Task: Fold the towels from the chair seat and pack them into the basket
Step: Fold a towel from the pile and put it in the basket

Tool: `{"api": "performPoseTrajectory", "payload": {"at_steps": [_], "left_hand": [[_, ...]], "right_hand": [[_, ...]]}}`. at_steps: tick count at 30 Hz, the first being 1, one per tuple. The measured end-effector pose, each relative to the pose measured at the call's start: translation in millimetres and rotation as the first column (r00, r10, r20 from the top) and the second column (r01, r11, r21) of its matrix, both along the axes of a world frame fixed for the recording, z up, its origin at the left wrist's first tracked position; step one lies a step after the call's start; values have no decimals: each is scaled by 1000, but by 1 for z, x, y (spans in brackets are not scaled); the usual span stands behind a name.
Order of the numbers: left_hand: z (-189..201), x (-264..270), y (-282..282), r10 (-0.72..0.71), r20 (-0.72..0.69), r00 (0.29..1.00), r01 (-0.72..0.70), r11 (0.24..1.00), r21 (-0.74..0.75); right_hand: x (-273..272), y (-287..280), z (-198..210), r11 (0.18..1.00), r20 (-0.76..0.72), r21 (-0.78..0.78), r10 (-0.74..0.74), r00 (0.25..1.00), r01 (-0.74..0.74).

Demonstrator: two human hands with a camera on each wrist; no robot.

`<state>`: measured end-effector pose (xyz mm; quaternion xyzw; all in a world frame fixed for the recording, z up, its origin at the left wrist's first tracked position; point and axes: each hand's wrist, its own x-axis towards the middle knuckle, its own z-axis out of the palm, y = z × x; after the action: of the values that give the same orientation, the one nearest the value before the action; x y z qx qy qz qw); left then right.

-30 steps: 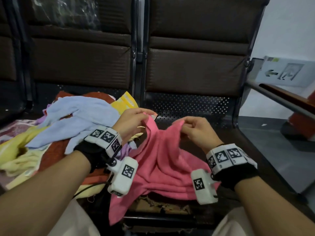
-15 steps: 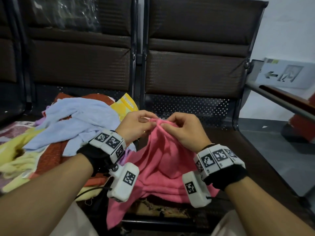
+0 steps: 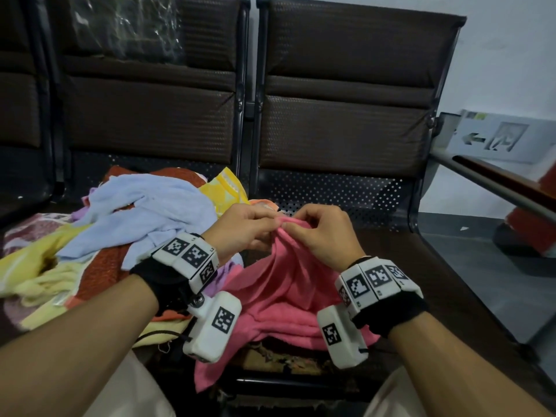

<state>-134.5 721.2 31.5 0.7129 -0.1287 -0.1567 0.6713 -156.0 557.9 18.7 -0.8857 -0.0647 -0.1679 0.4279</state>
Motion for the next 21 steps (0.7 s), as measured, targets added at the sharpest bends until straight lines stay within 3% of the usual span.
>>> {"api": "performPoseTrajectory", "payload": {"at_steps": [6, 9, 11, 13, 18, 21], "left_hand": [[0, -4, 7, 111, 196, 974, -129, 988, 82], [3, -5, 20, 193, 235, 953, -215, 974, 69], [5, -5, 31, 243, 238, 940, -254, 967, 19], [6, -7, 37, 271, 221, 937, -277, 961, -5], [6, -7, 34, 418, 124, 900, -411, 908, -82], [10, -9, 27, 465, 101, 880, -462, 885, -53]], "right_hand": [[-5, 4, 7, 997, -100, 40, 68, 993, -65], [-13, 0, 7, 957, -226, -248, 91, 970, -148], [-22, -3, 7, 834, -294, -523, 16, 956, -174], [-30, -2, 11, 748, -279, -643, -27, 960, -165], [-42, 13, 26, 915, -118, -402, -22, 993, -27], [-48, 21, 29, 911, -100, -411, -59, 993, 13]]}}
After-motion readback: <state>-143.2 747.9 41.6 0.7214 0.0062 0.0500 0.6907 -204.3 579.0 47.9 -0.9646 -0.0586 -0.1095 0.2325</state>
